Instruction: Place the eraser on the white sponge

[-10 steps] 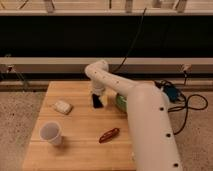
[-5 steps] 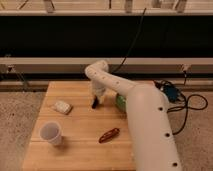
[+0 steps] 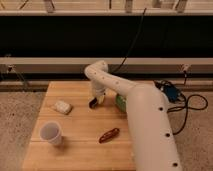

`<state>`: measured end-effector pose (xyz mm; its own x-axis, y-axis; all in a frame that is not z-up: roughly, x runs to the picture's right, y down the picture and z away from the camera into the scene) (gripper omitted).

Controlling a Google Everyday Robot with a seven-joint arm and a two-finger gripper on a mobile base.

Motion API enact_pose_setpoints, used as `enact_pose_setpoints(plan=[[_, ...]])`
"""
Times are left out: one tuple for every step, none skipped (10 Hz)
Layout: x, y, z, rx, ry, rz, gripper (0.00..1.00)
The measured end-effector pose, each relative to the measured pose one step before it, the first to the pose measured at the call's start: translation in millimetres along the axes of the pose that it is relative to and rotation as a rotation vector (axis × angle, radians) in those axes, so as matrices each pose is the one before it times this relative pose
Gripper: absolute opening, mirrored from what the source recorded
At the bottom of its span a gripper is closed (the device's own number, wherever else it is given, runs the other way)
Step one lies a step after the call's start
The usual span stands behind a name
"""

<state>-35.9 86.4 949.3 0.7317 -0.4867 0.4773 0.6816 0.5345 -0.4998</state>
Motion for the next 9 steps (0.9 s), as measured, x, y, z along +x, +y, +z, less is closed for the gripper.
enact_pose_setpoints(plan=[[-0.01,-0.8,-4.63,0.001,0.01432,-0.00195,0.0],[-3.58,-5.26,-11.3,0.00598,0.01545,-0.00661,0.0],[-5.65,-6.65,-13.38,0.00425,0.01405,-0.00948,0.0],[-0.83,-1.83,-6.13,0.00205,0.00812,-0.00212,0.0],[1.25,0.2,-1.02,-0.00051,0.00918,-0.00223,0.0],[1.38,1.79,-0.88,-0.00184,0.00824,-0.00216,0.0],[-2.31,-1.62,-3.23,0.00119,0.00726,-0.01169,0.0],[-6.63,-5.04,-3.61,-0.00033,0.00311,-0.02084,0.0],[-13.46,-11.54,-3.38,-0.00181,0.00775,-0.02992,0.0]])
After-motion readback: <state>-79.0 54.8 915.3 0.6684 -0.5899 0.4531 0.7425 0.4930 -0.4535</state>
